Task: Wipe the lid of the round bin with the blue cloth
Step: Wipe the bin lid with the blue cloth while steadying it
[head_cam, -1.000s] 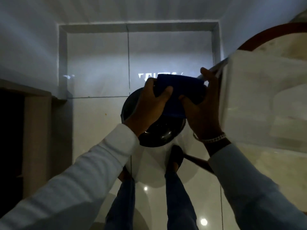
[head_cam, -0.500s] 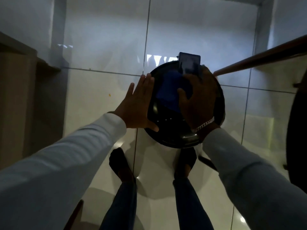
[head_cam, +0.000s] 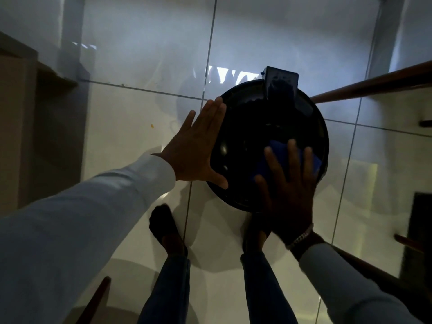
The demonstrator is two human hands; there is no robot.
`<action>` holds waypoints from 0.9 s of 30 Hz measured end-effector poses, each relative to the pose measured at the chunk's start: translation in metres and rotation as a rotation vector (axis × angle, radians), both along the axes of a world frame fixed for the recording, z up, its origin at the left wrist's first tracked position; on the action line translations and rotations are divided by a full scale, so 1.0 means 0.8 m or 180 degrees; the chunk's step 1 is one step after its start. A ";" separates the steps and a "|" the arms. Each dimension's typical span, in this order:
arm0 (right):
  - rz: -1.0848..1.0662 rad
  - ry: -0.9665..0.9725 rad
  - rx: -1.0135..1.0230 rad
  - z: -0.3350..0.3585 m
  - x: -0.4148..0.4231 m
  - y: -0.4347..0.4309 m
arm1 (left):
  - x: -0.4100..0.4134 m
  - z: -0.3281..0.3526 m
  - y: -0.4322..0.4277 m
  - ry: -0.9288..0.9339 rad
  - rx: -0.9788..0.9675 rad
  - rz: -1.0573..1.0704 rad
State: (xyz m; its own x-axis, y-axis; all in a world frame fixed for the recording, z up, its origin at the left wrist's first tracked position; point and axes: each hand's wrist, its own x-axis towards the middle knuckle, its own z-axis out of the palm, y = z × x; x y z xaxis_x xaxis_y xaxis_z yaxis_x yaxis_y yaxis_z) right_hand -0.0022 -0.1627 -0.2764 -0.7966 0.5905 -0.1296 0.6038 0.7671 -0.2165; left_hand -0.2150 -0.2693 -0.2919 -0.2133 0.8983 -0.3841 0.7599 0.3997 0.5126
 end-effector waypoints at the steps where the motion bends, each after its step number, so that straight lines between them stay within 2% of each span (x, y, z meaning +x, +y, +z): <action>1: -0.0263 0.0102 -0.0038 0.000 -0.011 0.013 | -0.001 0.000 0.000 -0.0016 0.0013 -0.0007; 3: -0.0779 0.0321 -0.0039 -0.003 -0.048 0.036 | 0.000 -0.002 0.000 -0.0041 0.0026 -0.0009; 5: -0.0869 0.0365 -0.0018 -0.008 -0.087 0.045 | 0.000 -0.003 0.000 -0.0041 0.0041 0.0015; 7: -0.0470 0.0319 0.0004 -0.011 -0.099 0.029 | 0.001 -0.003 0.000 -0.0073 0.0031 0.0052; 10: 0.0256 0.0131 -0.0054 -0.006 -0.060 0.001 | 0.001 -0.001 0.001 -0.0040 -0.0029 0.0020; 12: 0.0374 -0.0065 -0.0009 -0.002 -0.021 0.006 | 0.001 0.001 0.002 -0.0020 -0.0067 -0.0001; 15: -0.0120 -0.0013 -0.0058 0.004 -0.013 0.029 | 0.001 0.001 0.001 -0.0071 -0.0058 0.0013; 18: -0.1019 0.0154 -0.0115 0.000 -0.064 0.020 | 0.002 -0.002 0.002 -0.0047 -0.0034 -0.0003; 19: -0.1131 0.0151 -0.0152 -0.003 -0.080 0.010 | 0.002 -0.002 0.001 -0.0013 -0.0042 -0.0017; 20: -0.1056 0.0128 -0.0169 -0.005 -0.090 -0.001 | 0.002 -0.001 0.000 0.0035 -0.0058 -0.0039; 22: -0.0461 0.0051 -0.0163 -0.006 -0.083 -0.021 | 0.003 0.000 -0.001 0.0158 -0.0094 -0.0089; 25: 0.0382 -0.0162 -0.0107 -0.001 -0.028 -0.025 | 0.001 0.004 0.003 0.0227 -0.0155 -0.0133; 27: 0.0224 -0.0280 -0.0093 0.005 -0.002 -0.003 | 0.001 0.004 0.002 0.0203 -0.0137 -0.0114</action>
